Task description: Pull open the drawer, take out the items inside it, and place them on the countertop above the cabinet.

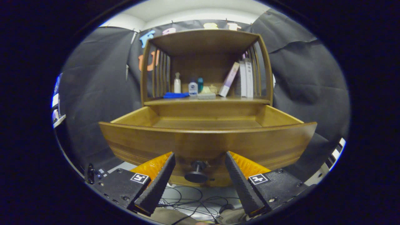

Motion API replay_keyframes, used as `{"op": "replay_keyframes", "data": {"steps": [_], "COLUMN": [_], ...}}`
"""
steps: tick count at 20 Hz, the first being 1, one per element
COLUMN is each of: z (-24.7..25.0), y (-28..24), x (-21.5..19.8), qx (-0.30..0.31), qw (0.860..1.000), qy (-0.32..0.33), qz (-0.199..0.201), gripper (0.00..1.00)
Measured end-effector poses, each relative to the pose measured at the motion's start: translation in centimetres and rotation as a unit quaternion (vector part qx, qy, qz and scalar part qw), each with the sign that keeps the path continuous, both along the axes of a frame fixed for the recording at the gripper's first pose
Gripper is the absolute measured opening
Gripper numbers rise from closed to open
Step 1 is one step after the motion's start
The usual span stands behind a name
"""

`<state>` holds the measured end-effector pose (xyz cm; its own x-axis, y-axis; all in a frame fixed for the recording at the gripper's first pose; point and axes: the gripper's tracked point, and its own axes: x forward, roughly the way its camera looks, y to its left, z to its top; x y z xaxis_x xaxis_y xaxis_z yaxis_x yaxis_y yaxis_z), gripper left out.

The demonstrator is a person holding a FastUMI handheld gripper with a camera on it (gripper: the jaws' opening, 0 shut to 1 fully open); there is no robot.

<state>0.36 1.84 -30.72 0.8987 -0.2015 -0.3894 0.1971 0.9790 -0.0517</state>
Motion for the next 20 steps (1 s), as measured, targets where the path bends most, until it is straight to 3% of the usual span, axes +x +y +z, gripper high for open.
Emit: {"op": "replay_keyframes", "data": {"steps": [6,13,20], "z": [0.2,0.4,0.6], "y": [-0.4,0.0,-0.8], "x": [1.1,2.9,9.0], "qx": [-0.010,-0.006,-0.008], "qw": [0.999,1.000,0.999], "qy": [-0.007,-0.016,-0.014], "qz": [-0.033,-0.026,-0.030], "gripper": [0.99,0.99,0.99]}}
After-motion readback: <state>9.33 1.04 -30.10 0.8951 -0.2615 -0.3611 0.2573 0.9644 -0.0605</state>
